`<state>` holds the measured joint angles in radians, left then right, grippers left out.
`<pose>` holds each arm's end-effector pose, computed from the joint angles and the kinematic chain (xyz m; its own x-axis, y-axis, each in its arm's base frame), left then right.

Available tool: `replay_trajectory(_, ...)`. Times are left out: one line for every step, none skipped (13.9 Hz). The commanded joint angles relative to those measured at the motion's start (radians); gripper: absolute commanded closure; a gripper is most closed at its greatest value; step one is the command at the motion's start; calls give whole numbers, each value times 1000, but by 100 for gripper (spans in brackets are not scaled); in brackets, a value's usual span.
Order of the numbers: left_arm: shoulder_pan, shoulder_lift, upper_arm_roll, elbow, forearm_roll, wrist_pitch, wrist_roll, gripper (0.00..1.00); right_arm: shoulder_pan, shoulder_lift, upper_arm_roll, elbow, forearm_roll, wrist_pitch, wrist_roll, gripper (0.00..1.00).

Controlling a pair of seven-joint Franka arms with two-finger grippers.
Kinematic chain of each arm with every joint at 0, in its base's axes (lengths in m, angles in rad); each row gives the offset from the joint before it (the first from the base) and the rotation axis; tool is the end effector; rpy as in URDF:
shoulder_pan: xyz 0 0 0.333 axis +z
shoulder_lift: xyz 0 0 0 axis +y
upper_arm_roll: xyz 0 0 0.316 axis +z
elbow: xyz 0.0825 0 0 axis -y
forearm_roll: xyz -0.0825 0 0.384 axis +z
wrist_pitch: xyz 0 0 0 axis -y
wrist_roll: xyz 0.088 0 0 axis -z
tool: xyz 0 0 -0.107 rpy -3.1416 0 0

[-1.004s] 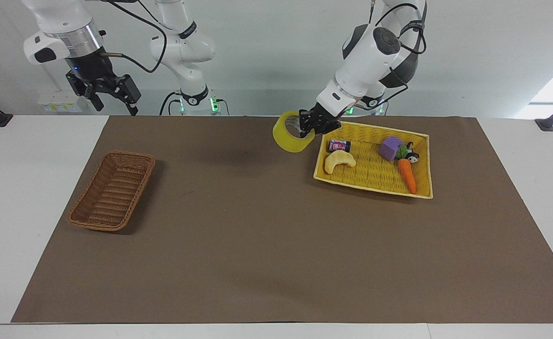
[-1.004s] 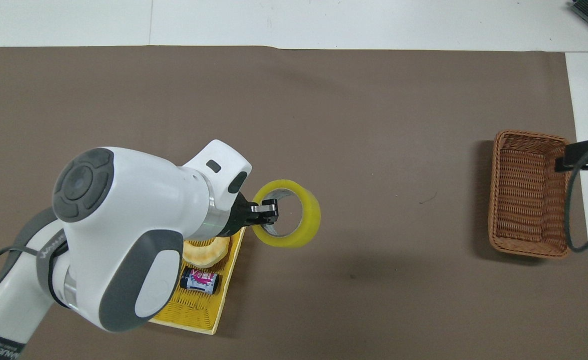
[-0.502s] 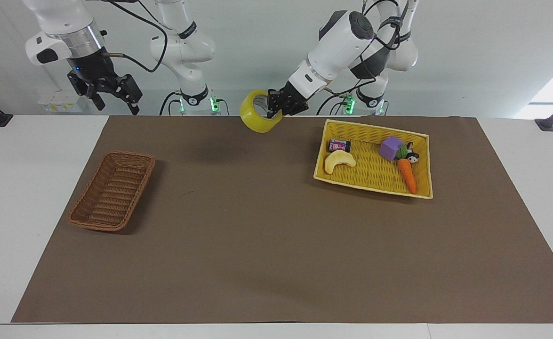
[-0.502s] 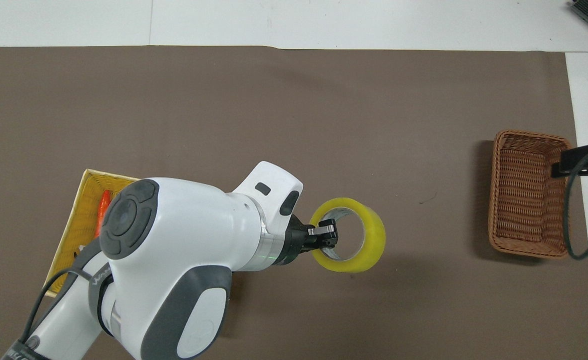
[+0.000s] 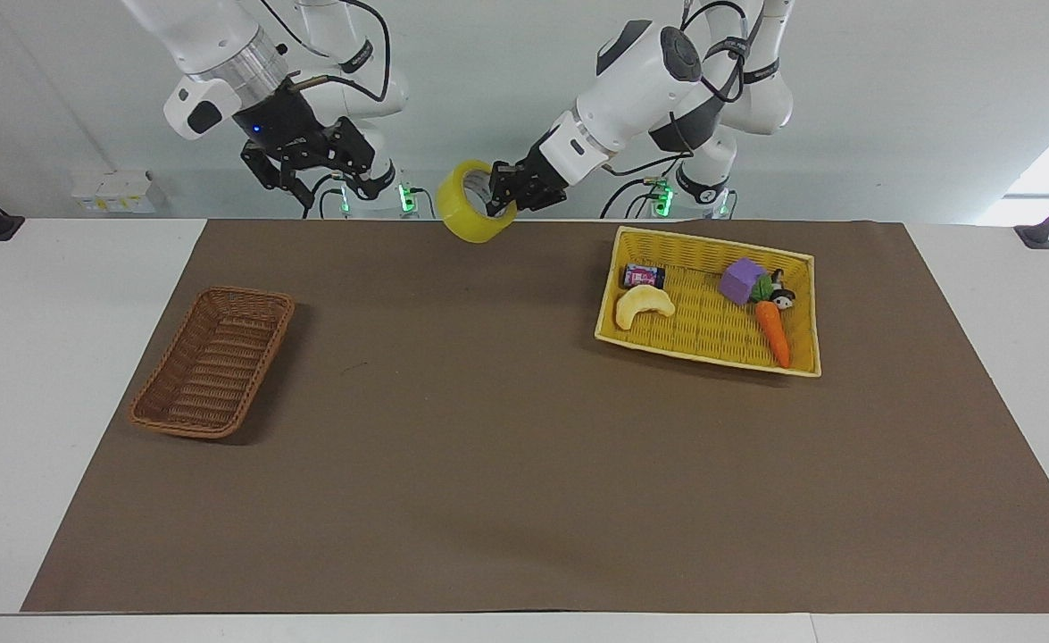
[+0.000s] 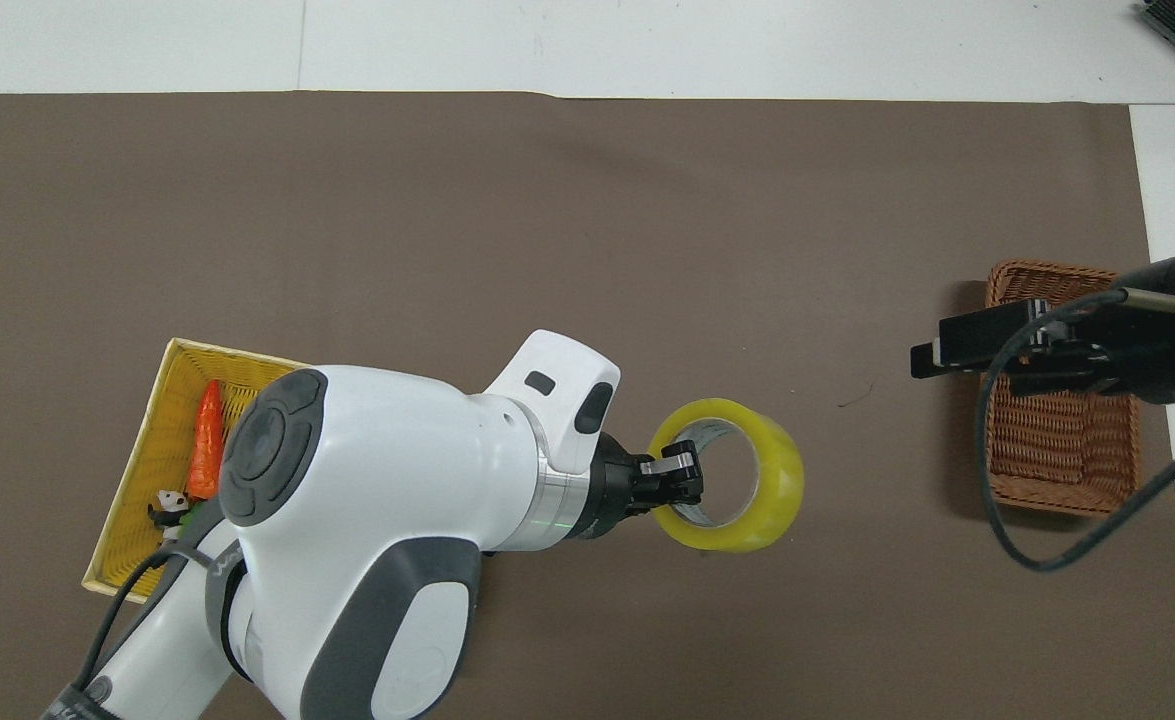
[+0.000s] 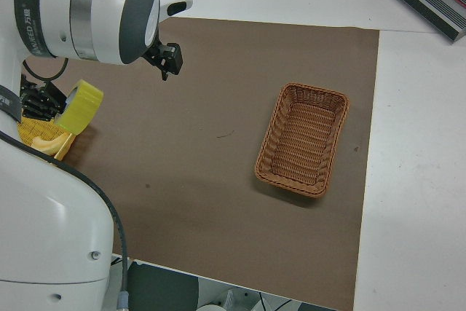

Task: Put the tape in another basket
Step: 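Carry the tape toward the right gripper while the right gripper approaches it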

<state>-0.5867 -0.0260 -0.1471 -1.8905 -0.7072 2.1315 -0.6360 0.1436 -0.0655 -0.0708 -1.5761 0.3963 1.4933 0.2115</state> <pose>0.4126 -0.4114 0.5486 0.9604 0.1176 -0.2527 0.2481 -0.7738 0.5828 0.5212 0.0805 0.6596 0.9914 -0.0920 -0.0929 -0.1206 -0.9177 -0.3785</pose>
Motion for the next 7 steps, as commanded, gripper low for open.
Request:
replay_trajectory(-12, 0, 3, 10, -23, 22, -17, 100, 5, -77, 2, -149, 116, 16, -55, 0)
replay_trajectory(-12, 0, 3, 10, -23, 47, -17, 100, 22, -83, 2, -180, 130, 16, -108, 0)
replay_trajectory(-12, 1, 1, 8, -23, 80, -19, 100, 25, -85, 2, -205, 163, 18, -124, 0)
replay_trajectory(-15, 3, 1, 8, -23, 96, -21, 100, 27, -86, 2, -222, 200, 18, -123, 0)
replay_trajectory(-21, 3, 1, 8, -26, 99, -24, 100, 24, -88, 2, -225, 226, 16, -119, 0)
replay_trajectory(-21, 3, 1, 8, -29, 103, -25, 100, 22, -88, 0, -226, 246, 15, -115, 0)
replay_trajectory(-31, 1, 1, 8, -29, 108, -25, 100, 21, -88, 2, -238, 260, 16, -118, 0)
